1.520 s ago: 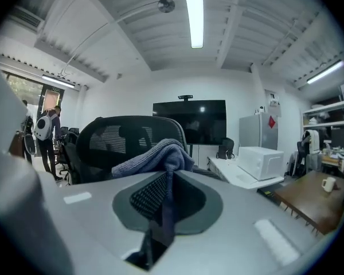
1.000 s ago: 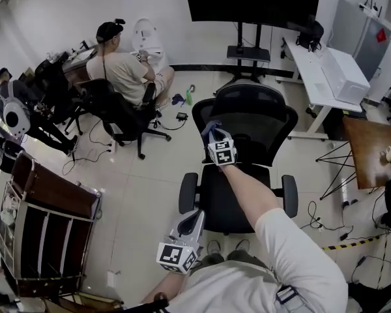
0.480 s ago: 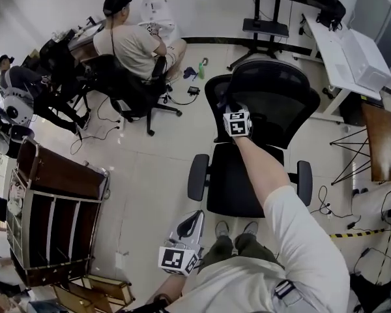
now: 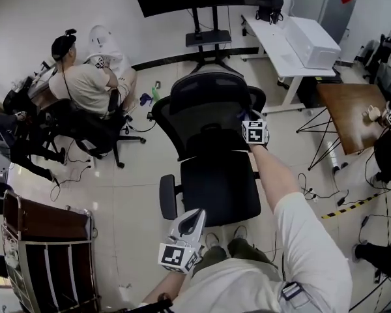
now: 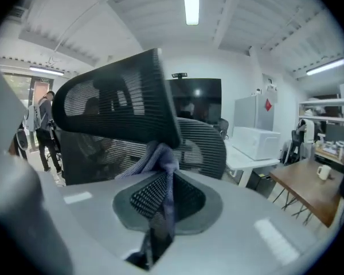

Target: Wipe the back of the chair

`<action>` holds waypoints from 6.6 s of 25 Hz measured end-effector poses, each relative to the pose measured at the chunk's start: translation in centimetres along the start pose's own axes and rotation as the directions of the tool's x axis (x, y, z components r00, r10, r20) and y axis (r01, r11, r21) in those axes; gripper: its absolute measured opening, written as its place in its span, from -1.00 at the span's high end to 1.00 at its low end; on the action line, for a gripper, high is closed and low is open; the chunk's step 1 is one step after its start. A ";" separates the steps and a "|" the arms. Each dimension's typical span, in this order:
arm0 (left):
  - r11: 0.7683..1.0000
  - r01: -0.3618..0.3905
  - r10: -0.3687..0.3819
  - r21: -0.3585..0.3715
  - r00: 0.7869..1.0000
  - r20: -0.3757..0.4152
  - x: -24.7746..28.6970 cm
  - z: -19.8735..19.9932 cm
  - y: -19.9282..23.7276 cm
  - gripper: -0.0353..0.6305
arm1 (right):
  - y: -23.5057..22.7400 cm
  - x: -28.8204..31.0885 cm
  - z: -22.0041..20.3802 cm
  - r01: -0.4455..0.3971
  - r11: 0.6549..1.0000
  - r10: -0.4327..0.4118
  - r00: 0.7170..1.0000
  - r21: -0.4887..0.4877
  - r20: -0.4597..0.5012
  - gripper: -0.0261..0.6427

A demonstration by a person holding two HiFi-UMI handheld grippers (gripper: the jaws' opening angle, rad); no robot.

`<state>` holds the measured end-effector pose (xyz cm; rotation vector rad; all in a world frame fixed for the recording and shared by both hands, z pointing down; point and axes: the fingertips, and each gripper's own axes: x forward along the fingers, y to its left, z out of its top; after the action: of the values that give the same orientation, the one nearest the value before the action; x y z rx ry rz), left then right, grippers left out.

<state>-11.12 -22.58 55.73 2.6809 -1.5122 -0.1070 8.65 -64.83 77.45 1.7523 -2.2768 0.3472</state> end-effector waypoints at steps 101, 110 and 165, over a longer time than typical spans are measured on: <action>0.978 -0.014 -0.008 -0.208 0.995 -0.103 19.0 4.2 8.5 0.50 | 12.4 14.1 -9.2 -0.260 0.964 0.266 0.931 0.059 -0.251 0.83; 0.953 -0.266 0.239 -0.148 0.954 -0.179 16.1 -1.1 17.1 0.50 | 28.3 21.6 -17.4 -0.453 0.888 0.453 0.832 0.082 -0.320 0.83; 0.986 -0.090 0.059 0.141 0.976 0.211 -6.2 3.6 2.7 0.51 | 17.1 -55.5 12.7 -0.215 0.959 0.281 0.611 -0.186 0.740 0.82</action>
<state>-16.97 -18.79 52.56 2.7991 -1.7440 -0.2877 5.26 -14.34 46.22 1.7337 -3.0582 -0.5768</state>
